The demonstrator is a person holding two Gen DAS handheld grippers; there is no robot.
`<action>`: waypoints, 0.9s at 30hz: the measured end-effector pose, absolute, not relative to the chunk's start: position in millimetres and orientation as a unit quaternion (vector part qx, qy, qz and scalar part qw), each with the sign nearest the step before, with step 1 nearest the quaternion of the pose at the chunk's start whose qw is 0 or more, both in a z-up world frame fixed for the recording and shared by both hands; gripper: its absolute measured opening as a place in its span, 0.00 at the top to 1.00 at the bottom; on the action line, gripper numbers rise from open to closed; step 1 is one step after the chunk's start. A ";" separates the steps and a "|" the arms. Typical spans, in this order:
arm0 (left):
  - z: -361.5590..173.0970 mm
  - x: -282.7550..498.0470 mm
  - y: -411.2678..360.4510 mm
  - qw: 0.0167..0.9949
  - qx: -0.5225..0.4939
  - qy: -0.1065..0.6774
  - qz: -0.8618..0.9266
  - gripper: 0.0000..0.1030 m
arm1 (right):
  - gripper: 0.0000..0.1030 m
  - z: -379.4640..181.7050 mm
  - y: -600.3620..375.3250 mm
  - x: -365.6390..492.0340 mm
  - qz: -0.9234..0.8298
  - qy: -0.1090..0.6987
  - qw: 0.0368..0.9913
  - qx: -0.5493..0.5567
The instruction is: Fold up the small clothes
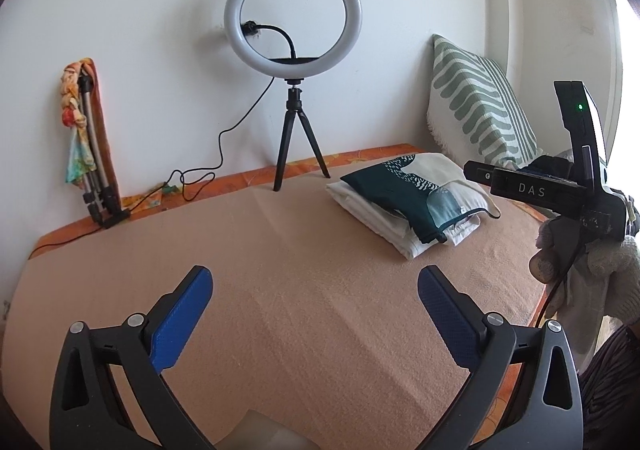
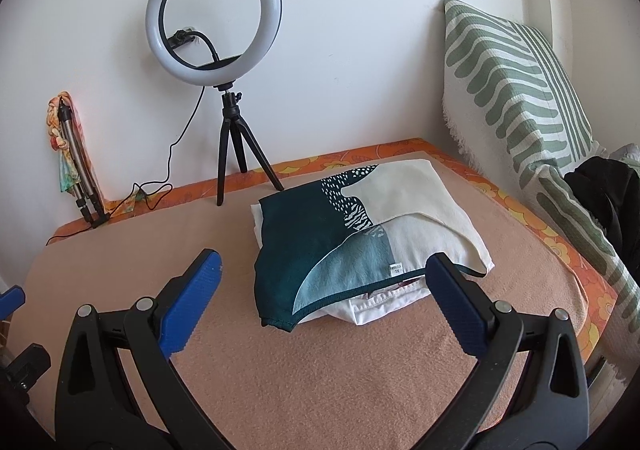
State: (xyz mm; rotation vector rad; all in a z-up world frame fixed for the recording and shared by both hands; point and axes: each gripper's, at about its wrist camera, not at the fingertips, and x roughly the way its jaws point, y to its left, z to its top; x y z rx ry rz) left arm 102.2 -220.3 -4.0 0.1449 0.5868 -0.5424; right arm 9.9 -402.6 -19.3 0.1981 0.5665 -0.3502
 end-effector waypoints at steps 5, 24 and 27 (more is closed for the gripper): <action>-6.0 102.9 -219.4 0.916 0.070 0.291 -0.267 0.01 | 0.00 -22.1 -400.2 12.3 -0.172 0.278 0.940 0.097; -5.6 103.1 -219.6 0.912 0.063 0.301 -0.273 0.01 | 0.00 -24.5 -399.2 12.9 -0.174 0.278 0.940 0.097; -5.6 103.4 -219.4 0.912 0.064 0.300 -0.272 0.01 | 0.00 -24.7 -399.1 13.1 -0.172 0.279 0.940 0.098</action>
